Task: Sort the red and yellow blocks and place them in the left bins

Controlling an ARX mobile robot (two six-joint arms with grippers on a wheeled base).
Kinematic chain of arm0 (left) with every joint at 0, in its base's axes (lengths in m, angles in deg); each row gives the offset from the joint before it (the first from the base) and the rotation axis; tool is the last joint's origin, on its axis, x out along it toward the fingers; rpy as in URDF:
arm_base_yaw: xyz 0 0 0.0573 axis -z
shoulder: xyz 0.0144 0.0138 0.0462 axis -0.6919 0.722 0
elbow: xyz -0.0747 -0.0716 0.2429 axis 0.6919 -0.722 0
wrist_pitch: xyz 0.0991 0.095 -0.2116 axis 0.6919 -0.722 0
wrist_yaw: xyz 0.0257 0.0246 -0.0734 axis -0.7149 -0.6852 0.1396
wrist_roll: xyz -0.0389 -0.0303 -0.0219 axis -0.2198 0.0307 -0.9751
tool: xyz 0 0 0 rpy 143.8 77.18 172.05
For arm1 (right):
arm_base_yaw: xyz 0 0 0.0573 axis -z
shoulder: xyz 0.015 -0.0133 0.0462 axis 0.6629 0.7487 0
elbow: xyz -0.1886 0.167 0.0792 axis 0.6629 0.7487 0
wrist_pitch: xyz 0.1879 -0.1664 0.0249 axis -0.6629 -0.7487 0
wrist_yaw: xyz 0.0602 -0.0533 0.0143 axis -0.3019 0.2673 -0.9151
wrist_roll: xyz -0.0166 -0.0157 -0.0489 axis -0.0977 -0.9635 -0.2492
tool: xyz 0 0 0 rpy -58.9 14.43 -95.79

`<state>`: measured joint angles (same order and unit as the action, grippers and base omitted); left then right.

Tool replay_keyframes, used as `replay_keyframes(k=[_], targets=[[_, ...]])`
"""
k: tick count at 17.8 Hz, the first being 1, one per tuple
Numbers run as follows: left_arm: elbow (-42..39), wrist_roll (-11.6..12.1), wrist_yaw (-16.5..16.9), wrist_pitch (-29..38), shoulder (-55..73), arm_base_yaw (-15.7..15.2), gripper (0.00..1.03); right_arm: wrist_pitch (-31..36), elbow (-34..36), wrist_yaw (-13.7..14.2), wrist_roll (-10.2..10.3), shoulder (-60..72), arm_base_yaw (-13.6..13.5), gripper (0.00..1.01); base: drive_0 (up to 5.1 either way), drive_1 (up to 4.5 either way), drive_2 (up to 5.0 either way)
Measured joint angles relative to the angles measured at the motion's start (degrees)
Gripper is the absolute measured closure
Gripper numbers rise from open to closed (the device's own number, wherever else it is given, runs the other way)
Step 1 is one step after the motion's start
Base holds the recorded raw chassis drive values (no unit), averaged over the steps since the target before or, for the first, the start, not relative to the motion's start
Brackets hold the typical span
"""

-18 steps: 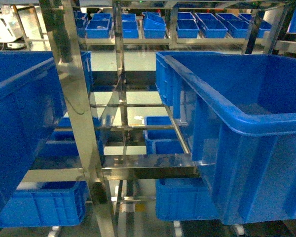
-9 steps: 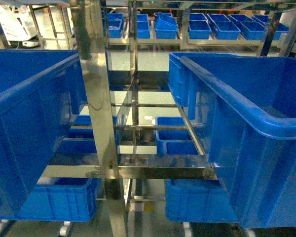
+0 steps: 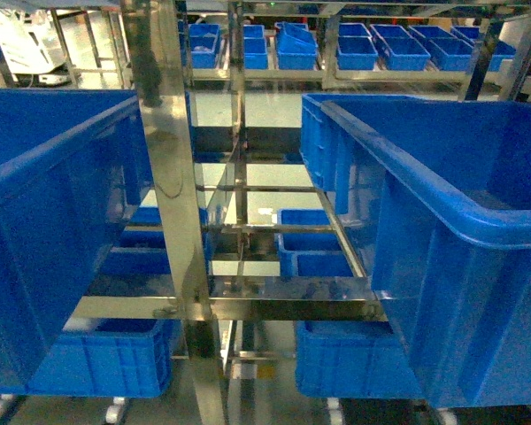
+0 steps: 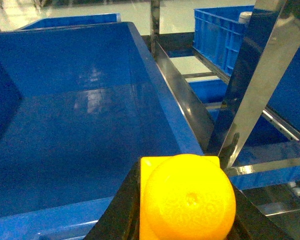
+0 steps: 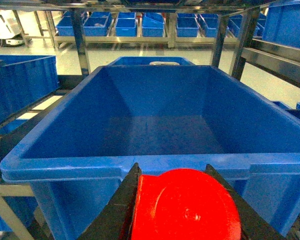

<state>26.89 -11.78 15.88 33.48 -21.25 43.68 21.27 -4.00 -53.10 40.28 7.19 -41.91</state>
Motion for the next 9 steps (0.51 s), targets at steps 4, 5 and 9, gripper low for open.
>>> replay_keyframes(k=[4, 5, 9], targets=[[0.0, 0.0, 0.1, 0.0, 0.0, 0.0, 0.77, 0.0, 0.0, 0.0, 0.0, 0.0, 0.0, 0.73, 0.0, 0.0, 0.0], [0.0, 0.0, 0.1, 0.0, -0.1, 0.0, 0.77, 0.1, 0.0, 0.0, 0.0, -0.1, 0.0, 0.73, 0.0, 0.0, 0.0], [0.0, 0.0, 0.1, 0.0, -0.1, 0.0, 0.77, 0.0, 0.0, 0.0, 0.0, 0.0, 0.0, 0.73, 0.0, 0.0, 0.0]])
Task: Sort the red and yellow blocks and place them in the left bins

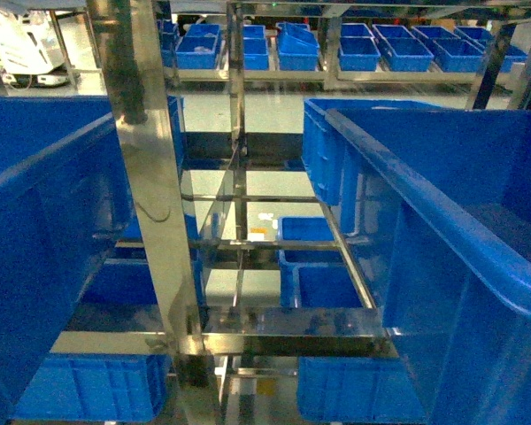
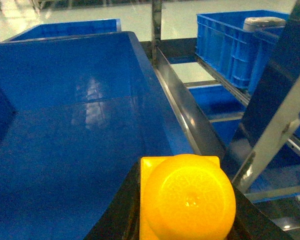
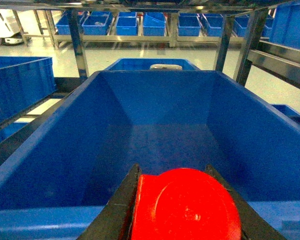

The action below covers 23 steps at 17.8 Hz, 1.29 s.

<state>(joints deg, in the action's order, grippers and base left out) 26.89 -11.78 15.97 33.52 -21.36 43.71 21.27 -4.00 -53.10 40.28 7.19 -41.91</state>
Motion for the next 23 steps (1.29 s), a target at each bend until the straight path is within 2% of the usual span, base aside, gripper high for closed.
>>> replay_keyframes(k=[19, 21, 23], targets=[[0.0, 0.0, -0.1, 0.0, 0.2, 0.0, 0.77, -0.1, 0.0, 0.0, 0.0, 0.0, 0.0, 0.73, 0.0, 0.0, 0.0], [0.0, 0.0, -0.1, 0.0, 0.2, 0.0, 0.77, -0.8, -0.8, -1.5, 0.6, 1.4, 0.0, 0.73, 0.0, 0.0, 0.0], [0.0, 0.0, -0.1, 0.0, 0.2, 0.0, 0.77, 0.7, -4.8, -2.4, 1.8, 6.6, 0.0, 0.73, 0.0, 0.0, 0.0]])
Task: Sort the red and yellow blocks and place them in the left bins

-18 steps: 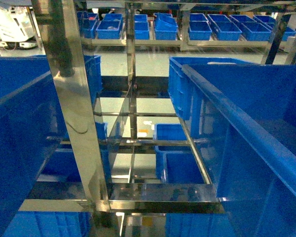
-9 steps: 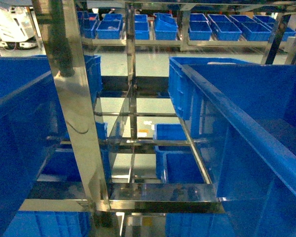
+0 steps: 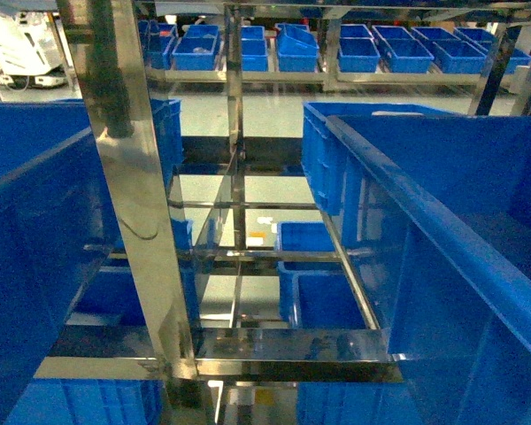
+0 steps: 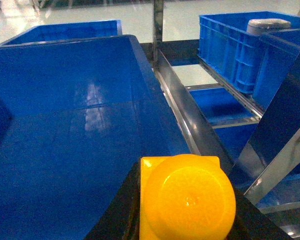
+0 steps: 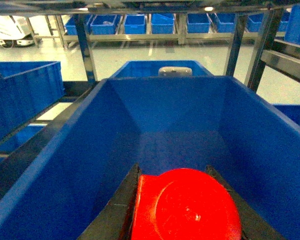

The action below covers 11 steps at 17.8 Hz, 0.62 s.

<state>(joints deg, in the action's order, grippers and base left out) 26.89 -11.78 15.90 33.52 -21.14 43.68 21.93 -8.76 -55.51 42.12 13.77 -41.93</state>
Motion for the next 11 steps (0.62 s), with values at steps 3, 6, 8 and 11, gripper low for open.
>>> replay_keyframes(k=[3, 6, 8, 11], targets=[[0.0, 0.0, 0.0, 0.0, 0.0, 0.0, 0.77, 0.7, -4.1, -0.9, 1.4, 5.5, 0.0, 0.73, 0.0, 0.0, 0.0], [0.0, 0.0, 0.0, 0.0, 0.0, 0.0, 0.77, -0.8, -11.3, -2.5, 3.5, 18.7, 0.1, 0.73, 0.0, 0.0, 0.0], [0.0, 0.0, 0.0, 0.0, 0.0, 0.0, 0.77, -0.3, -15.0, -3.0, 3.2, 26.7, 0.0, 0.73, 0.0, 0.0, 0.0], [0.0, 0.0, 0.0, 0.0, 0.0, 0.0, 0.77, -3.1, -20.3, -3.3, 2.5, 34.4, -2.3, 0.73, 0.0, 0.0, 0.0]])
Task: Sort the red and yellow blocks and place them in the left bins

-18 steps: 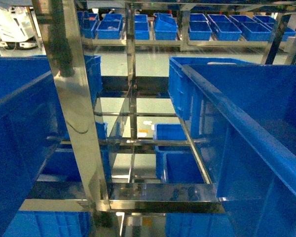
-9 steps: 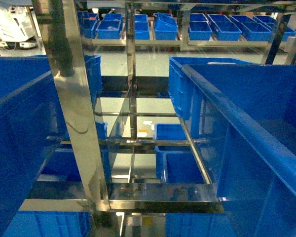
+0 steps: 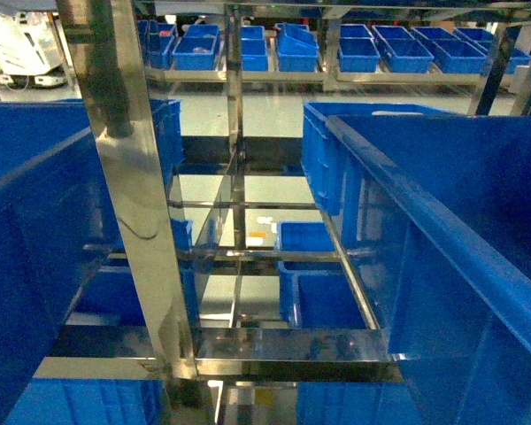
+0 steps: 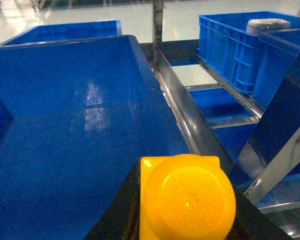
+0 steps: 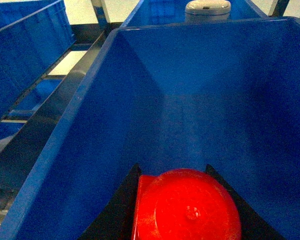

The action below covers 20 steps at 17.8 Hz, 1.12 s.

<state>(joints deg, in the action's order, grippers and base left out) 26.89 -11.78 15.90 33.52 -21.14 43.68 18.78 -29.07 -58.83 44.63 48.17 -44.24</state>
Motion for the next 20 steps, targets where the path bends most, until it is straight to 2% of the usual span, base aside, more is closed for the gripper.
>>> replay_keyframes(k=[3, 7, 10, 13, 20], targets=[[0.0, 0.0, 0.0, 0.0, 0.0, 0.0, 0.77, 0.6, -1.9, 1.8, 0.0, 6.6, -1.5, 0.73, 0.0, 0.0, 0.0], [0.0, 0.0, 0.0, 0.0, 0.0, 0.0, 0.77, 1.4, -7.3, 4.2, 0.0, 14.4, -1.4, 0.73, 0.0, 0.0, 0.0], [0.0, 0.0, 0.0, 0.0, 0.0, 0.0, 0.77, 2.0, -8.3, 6.1, 0.0, 17.7, -1.3, 0.73, 0.0, 0.0, 0.0], [0.0, 0.0, 0.0, 0.0, 0.0, 0.0, 0.77, 2.9, -8.2, 6.9, 0.0, 17.9, -1.4, 0.73, 0.0, 0.0, 0.0], [0.0, 0.0, 0.0, 0.0, 0.0, 0.0, 0.77, 4.2, -4.9, 6.4, 0.0, 17.5, -1.3, 0.73, 0.0, 0.0, 0.0]])
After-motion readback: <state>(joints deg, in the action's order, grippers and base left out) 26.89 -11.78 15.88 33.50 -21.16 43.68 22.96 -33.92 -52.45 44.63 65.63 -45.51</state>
